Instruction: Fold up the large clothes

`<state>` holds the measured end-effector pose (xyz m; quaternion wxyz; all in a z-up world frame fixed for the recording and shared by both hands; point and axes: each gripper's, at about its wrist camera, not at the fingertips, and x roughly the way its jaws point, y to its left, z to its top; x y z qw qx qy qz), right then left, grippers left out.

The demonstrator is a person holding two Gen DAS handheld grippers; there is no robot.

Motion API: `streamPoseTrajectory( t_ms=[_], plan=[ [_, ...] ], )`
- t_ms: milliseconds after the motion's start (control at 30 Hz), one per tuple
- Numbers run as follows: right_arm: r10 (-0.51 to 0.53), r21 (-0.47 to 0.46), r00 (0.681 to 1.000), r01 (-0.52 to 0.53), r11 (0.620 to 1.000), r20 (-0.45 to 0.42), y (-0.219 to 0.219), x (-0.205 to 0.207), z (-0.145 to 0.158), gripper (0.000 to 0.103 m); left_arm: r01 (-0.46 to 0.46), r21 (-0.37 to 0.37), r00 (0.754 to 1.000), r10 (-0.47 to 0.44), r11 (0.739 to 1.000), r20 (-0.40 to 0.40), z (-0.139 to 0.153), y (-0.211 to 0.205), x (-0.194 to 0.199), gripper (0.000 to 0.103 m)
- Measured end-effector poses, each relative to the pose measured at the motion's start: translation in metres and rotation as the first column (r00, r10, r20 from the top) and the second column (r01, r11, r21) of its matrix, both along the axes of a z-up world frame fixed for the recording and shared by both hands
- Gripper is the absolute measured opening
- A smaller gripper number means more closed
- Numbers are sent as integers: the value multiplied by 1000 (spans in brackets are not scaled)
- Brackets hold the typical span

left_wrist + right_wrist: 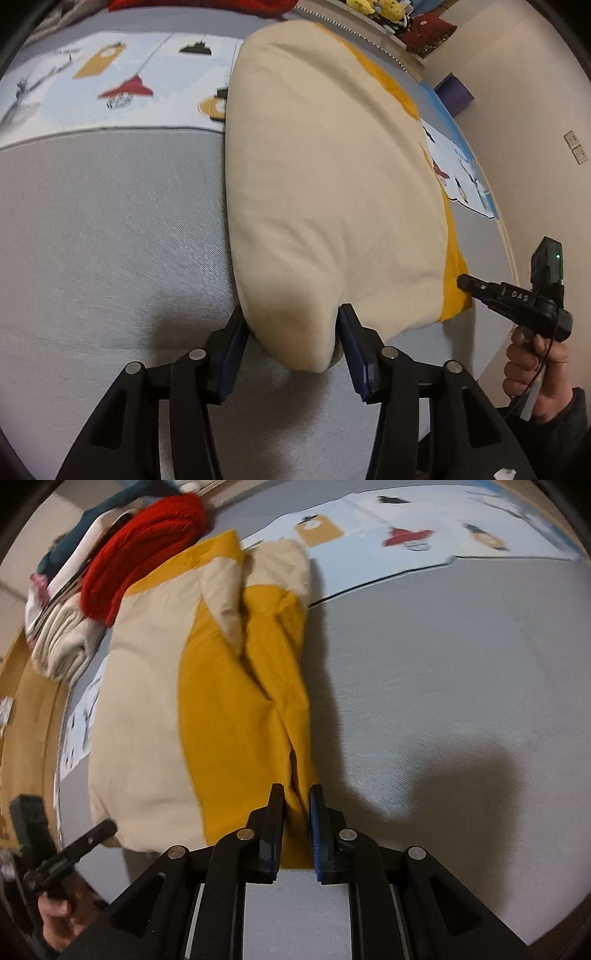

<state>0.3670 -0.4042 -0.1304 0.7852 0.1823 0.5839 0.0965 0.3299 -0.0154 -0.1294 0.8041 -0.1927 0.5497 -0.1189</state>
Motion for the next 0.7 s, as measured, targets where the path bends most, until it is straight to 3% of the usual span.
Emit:
streamPoseTrajectory(
  t_ms=[100,200,233,300,367,400,500,567,633,700],
  plan=[
    [-77,58,997,75,995,30,-9,-9,8,18,-7,28,999,5,1000,49,8,5,-6,45],
    [-39,32,997,37,999,66,-1,-15,8,21,7,47,999,-10,999,51,6,8,-10,40],
    [-10,-7,998,11,1000,60,3,-15,4,23,18,52,998,-21,999,55,6,8,-14,34],
    [47,-191,999,-47,980,0,11,-13,-11,26,51,101,997,-57,994,59,6,3,-21,30],
    [-10,-339,1000,1,941,-27,-1,-18,-14,26,65,179,996,-74,982,46,6,-1,-26,27],
    [-62,-365,998,49,930,-23,-9,-23,-9,26,69,205,996,-79,976,43,9,0,-31,24],
    [-157,-274,984,174,946,83,-26,-44,33,26,49,262,990,-82,964,117,42,-3,-49,23],
    [-120,-261,967,179,949,227,-20,-69,76,30,16,302,978,-77,953,192,72,-6,-64,24],
    [-69,-261,939,163,952,338,-7,-93,109,31,-27,319,964,-60,947,260,101,-9,-83,39],
    [-7,-267,896,140,953,444,13,-127,142,41,-83,318,943,-28,944,332,129,-12,-107,56]
  ],
)
